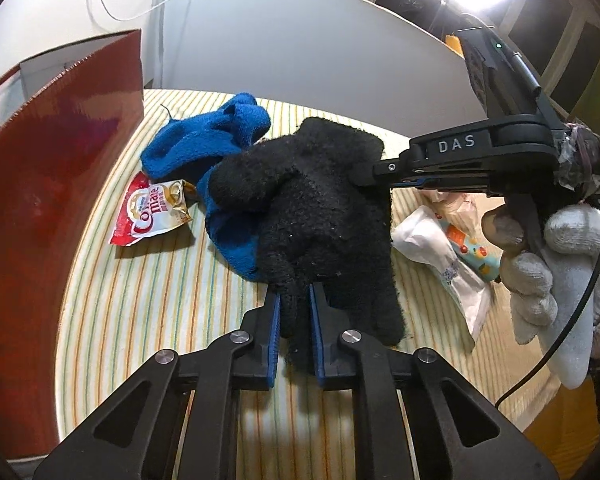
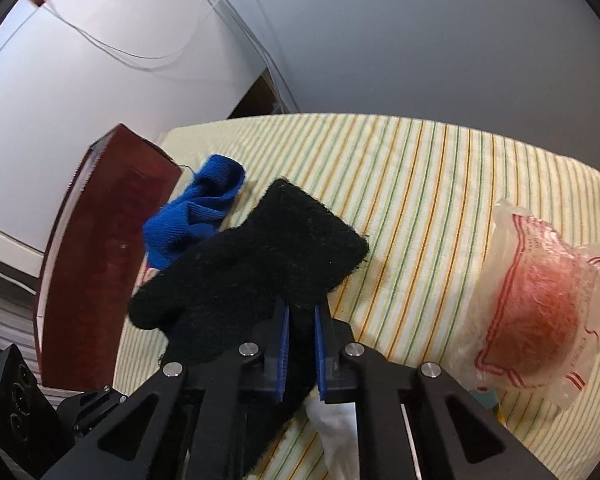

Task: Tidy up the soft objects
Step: 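Carry the black glove with the left gripper and release it into the box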

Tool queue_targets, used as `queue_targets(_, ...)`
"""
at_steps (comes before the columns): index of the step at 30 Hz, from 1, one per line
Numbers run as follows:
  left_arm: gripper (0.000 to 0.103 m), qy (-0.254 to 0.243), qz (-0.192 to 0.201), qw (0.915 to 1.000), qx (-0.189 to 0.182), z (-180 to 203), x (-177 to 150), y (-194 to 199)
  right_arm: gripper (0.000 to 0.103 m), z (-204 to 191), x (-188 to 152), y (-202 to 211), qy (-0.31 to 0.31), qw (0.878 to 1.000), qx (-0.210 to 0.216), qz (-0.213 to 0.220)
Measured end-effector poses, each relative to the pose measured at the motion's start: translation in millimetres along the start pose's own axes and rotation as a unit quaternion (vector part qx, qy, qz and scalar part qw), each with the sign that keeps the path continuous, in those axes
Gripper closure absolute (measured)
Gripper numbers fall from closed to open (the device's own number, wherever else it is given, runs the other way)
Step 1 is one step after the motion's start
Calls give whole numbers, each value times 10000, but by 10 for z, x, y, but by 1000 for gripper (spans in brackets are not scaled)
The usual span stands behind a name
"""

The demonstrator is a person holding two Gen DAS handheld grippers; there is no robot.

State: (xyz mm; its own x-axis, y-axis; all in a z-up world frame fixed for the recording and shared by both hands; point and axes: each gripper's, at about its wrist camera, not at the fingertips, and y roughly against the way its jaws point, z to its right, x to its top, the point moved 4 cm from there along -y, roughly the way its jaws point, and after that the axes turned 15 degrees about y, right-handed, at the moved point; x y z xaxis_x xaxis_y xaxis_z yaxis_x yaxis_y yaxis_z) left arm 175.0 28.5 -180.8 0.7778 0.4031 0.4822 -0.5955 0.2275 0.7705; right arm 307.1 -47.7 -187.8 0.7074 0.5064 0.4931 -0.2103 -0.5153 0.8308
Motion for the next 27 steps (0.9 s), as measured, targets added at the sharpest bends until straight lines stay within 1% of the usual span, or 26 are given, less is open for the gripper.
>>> queue_targets(7, 91, -47, 111, 9997, -206, 81, 18, 204, 94, -83, -68, 400, 183, 9993, -40, 336)
queue_targets(13, 91, -74, 232, 9991, -343, 127, 26, 380, 94, -66, -66, 666, 110, 9983, 96, 558)
queue_targets(16, 92, -55, 280, 9988, -399, 117, 30, 450, 94, -90, -75, 664, 23, 9980, 221, 586)
queue_targets(21, 92, -52, 408, 9981, -448, 81, 41, 630, 94, -246, -38, 695, 151, 9974, 235, 658)
queue_targets(25, 92, -41, 592, 9971, -469, -7, 121, 810, 94, -430, 72, 792, 318, 9957, 287, 817)
queue_targets(27, 92, -31, 710, 9964, -457, -51, 178, 931, 94, -564, 187, 802, 432, 9944, 318, 909)
